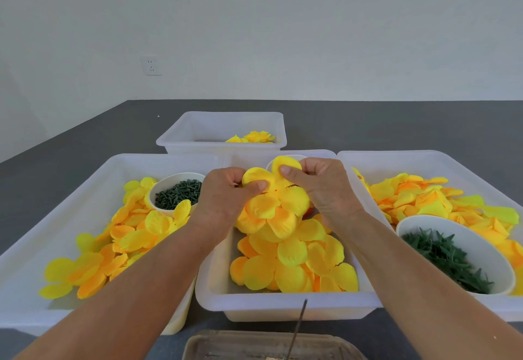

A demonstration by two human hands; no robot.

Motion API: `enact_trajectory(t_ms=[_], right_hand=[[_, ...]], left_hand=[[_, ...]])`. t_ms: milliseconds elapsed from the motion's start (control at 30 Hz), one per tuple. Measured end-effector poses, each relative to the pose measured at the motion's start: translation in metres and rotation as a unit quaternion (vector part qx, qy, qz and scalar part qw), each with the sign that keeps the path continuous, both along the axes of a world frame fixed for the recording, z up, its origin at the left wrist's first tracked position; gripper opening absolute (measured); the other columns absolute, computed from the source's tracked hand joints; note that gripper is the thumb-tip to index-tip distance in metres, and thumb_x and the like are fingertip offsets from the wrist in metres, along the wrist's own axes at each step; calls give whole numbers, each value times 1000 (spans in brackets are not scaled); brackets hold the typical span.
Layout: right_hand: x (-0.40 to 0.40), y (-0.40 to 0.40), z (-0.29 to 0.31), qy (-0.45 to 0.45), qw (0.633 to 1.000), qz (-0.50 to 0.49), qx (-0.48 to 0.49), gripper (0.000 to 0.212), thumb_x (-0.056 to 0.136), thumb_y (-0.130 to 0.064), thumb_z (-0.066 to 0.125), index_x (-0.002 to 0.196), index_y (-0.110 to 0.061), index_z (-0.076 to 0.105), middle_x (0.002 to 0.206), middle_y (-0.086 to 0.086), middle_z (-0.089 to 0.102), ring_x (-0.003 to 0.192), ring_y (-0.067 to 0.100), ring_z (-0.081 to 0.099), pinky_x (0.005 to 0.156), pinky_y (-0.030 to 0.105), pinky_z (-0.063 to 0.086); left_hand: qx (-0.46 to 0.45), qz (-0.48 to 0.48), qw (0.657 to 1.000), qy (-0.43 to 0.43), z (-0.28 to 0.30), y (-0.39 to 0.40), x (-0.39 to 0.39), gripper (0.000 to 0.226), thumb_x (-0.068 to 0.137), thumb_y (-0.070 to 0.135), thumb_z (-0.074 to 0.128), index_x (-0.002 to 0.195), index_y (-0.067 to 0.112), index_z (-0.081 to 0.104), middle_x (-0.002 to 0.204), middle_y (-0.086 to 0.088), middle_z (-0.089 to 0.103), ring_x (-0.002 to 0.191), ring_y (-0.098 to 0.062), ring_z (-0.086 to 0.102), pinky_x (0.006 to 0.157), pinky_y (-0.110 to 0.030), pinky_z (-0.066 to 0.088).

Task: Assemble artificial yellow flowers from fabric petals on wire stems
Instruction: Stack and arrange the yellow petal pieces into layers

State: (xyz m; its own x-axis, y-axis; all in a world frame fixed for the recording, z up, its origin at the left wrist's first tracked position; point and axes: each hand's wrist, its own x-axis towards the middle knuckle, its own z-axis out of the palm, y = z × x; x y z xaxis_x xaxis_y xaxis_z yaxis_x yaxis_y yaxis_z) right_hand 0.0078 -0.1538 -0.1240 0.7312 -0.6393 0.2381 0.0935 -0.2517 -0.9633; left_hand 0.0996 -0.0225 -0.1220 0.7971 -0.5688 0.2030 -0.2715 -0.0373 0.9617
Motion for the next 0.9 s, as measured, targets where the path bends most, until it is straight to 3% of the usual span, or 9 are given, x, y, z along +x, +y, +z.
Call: enact_trajectory(t_ms=[100,233,333,400,467,567,633,733,900], right_hand=[[4,0,-3,15,999,-31,-27,39,79,-34,72,51,-20,49,53,2,47,52,20,45,50,32,40],[6,0,-5,7,996,-65,-62,59,76,-37,74,41,-23,29,45,-12,22,44,10,23,45,25,23],[3,1,-5,-26,999,-38,-20,54,79,-39,71,45,-19,35,49,0,29,47,18,29,46,29,27],[2,1,-2,-26,999,-11,27,46,84,-35,67,60,1,51,59,12,43,56,24,39,53,36,38],[1,0,2,-6,997,6,71,30,87,-27,65,75,1,66,70,18,61,65,27,54,63,41,51],[0,-1,5,6,995,-2,100,15,83,-25,69,72,-16,73,72,4,73,68,22,67,65,38,57],[-1,-1,5,11,993,-31,111,19,79,-30,73,62,-20,71,65,-1,72,64,20,68,61,37,57],[0,0,5,23,992,-62,104,30,76,-34,75,57,-14,65,61,7,66,59,23,62,60,44,56],[2,-3,0,22,991,-113,61,41,75,-39,75,57,-14,49,56,8,43,54,21,40,56,33,39]], left_hand=[[11,-9,1000,-19,-2,-2,-1,18,77,15,74,78,-2,68,84,-30,66,72,-32,61,71,-55,52],[0,-28,1000,-13,-3,-3,-4,32,73,24,77,77,-5,65,75,-28,65,65,-29,59,62,-48,52],[-2,-6,1000,-25,-3,-3,-4,45,73,30,76,61,-6,53,54,-15,46,54,-19,42,50,-32,35],[-15,12,1000,-18,-2,-3,-3,42,80,30,71,56,5,47,53,-7,35,52,-17,32,50,-29,28],[-38,40,998,24,0,-3,-2,38,84,35,66,64,5,54,58,-9,42,54,-20,38,53,-29,34],[-103,40,984,138,5,-3,-1,27,87,31,62,74,9,69,73,-8,69,67,-19,64,64,-30,52],[-118,0,980,158,7,-2,-1,22,88,24,60,85,6,70,81,-12,71,73,-22,66,65,-31,55],[-123,-53,979,153,7,-1,-4,25,87,23,57,95,2,69,85,-14,71,73,-23,68,60,-30,57],[-111,-72,986,105,6,1,-5,18,76,18,64,86,4,68,83,-15,69,78,-25,64,70,-37,55]])
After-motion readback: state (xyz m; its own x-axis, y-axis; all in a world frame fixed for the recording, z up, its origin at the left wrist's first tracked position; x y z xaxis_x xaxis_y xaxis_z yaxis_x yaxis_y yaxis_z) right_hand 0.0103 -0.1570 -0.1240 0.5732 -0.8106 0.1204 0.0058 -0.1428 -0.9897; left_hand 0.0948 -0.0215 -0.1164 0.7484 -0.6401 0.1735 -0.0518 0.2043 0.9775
